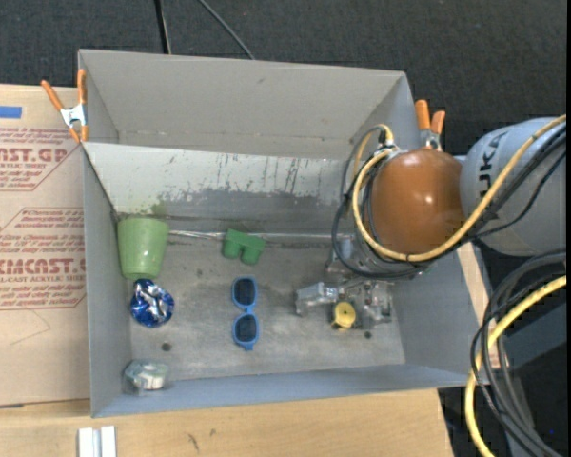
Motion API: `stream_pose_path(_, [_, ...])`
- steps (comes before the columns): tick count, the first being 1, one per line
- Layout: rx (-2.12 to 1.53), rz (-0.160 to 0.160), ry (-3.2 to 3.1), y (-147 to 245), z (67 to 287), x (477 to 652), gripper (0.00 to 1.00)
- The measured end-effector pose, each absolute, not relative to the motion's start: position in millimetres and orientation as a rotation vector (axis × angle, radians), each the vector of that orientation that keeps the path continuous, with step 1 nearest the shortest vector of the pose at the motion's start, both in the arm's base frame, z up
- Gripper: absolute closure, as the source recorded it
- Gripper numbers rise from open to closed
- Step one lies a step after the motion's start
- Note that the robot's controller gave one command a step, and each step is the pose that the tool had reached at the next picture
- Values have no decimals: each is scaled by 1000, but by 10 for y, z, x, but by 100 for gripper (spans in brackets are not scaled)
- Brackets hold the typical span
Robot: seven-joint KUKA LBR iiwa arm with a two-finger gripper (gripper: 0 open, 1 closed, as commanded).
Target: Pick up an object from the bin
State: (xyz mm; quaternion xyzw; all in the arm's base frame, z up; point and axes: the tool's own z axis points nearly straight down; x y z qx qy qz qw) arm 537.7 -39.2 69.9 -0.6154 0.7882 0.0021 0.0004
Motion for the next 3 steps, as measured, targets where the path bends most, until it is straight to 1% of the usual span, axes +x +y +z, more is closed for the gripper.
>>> stream_pose_path(1, [-1929,2,2477,-410,702,5388,100])
stream_pose_path(2, [-1955,-7,2449,-419,2272,5558,100])
stream_pose_path(3, [-2043,2,2384,-780,2047,5735,100])
